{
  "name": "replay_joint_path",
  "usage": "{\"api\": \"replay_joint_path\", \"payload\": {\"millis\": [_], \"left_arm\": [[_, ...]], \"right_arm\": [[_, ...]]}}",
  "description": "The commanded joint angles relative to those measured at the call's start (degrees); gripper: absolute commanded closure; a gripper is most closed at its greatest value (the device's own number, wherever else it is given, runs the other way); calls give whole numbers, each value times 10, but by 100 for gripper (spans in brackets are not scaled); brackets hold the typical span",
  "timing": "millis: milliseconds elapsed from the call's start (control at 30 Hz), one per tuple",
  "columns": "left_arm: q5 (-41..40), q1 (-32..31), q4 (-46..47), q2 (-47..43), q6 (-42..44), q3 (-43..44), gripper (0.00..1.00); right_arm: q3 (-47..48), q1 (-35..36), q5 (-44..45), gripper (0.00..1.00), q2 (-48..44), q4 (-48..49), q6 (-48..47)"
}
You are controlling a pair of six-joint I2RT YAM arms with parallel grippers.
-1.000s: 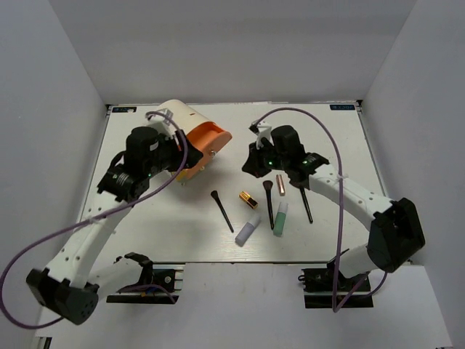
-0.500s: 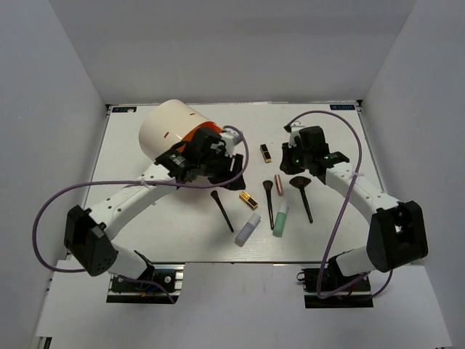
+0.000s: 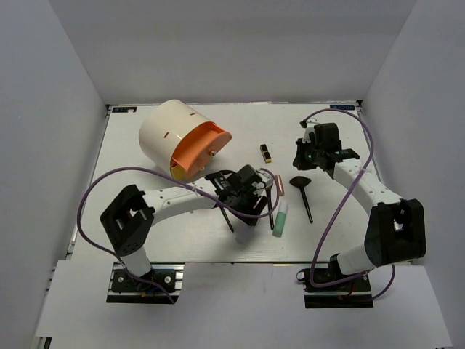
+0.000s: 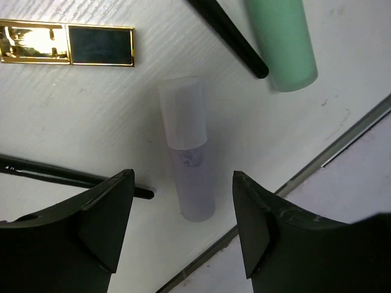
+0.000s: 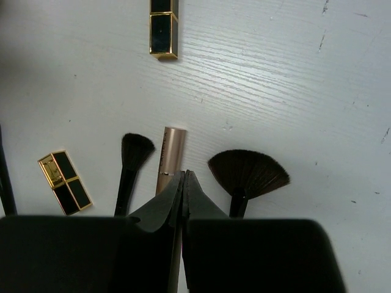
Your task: Organize the makeup
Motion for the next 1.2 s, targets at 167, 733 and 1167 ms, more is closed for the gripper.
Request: {"api": "replay_joint_path", "payload": {"millis": [167, 733, 1167], "left_arm": [[-68, -35, 28, 51, 11, 6, 25], [-95, -63, 21, 87, 9, 30, 73], [-192, -15, -49, -79, 21, 199, 93]], "right_arm": [[3, -13, -23, 100, -10, 5, 9], [-7, -29, -35, 98, -26, 13, 21], [-7, -30, -94, 85, -31, 15, 7]]}}
